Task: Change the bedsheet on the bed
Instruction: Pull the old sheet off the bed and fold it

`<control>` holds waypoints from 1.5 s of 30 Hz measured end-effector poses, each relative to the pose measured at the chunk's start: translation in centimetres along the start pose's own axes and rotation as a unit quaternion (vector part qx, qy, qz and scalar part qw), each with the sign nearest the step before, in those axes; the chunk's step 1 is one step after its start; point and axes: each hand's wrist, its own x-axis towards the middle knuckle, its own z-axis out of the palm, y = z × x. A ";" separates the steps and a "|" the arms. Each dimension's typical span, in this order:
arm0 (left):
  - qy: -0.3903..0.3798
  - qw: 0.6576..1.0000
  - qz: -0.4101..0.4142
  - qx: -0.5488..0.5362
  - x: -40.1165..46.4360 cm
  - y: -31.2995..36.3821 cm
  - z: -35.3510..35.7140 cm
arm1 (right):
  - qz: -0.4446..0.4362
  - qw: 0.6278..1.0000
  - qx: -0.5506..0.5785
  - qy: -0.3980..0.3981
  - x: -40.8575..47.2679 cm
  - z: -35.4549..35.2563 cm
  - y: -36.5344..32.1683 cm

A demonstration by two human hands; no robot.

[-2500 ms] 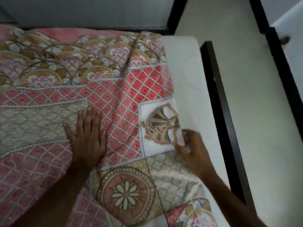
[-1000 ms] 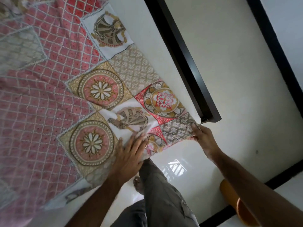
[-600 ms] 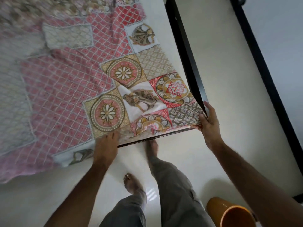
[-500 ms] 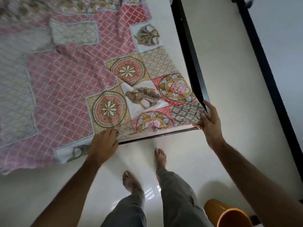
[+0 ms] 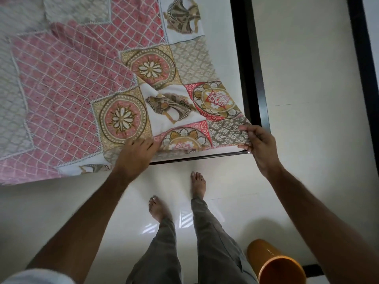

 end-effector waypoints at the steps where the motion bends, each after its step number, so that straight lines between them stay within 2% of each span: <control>1: 0.001 1.000 -0.007 0.003 -0.9 -0.4 -0.2 | 0.000 1.000 0.008 -0.008 0.1 -0.1 0.0; 6: -0.053 0.998 -0.042 0.016 -2.8 -0.3 -0.4 | 0.007 0.999 0.025 -0.036 0.2 -0.5 0.4; 11: -0.109 0.990 -0.037 -0.080 -2.5 2.4 -0.3 | -0.001 0.999 0.020 -0.048 0.1 -1.0 0.1; 16: -0.179 0.969 -0.115 -0.129 -3.7 2.5 -0.7 | -0.009 0.998 0.000 -0.060 -0.2 -0.7 -0.8; 22: -0.235 0.958 -0.148 -0.075 -1.2 3.9 0.6 | -0.016 0.998 0.003 -0.057 -0.9 0.0 -2.2; 25: -0.200 0.962 -0.185 -0.016 -0.7 4.3 1.3 | -0.015 0.997 0.018 -0.071 -1.2 0.0 -3.6; 28: -0.145 0.965 -0.217 -0.006 -0.4 4.2 1.1 | -0.013 0.995 0.043 -0.092 -1.6 -0.3 -4.9; 33: -0.095 0.931 -0.333 -0.116 -1.5 2.0 -2.3 | -0.023 0.991 0.065 -0.117 -2.2 0.2 -8.6; 36: -0.058 0.926 -0.332 -0.169 -3.2 -0.4 -6.2 | -0.018 0.987 0.088 -0.133 -2.6 1.4 -12.4; 39: 0.019 0.925 -0.337 -0.177 -4.0 -3.2 -12.7 | -0.031 0.979 0.104 -0.170 -3.5 3.0 -18.1; 43: 0.120 0.900 -0.384 -0.168 -2.9 -8.7 -22.2 | -0.126 0.961 -0.096 -0.228 -5.2 5.2 -27.4; 45: 0.154 0.896 -0.386 -0.154 -1.1 -11.5 -28.1 | -0.213 0.941 -0.162 -0.206 -5.4 6.7 -33.4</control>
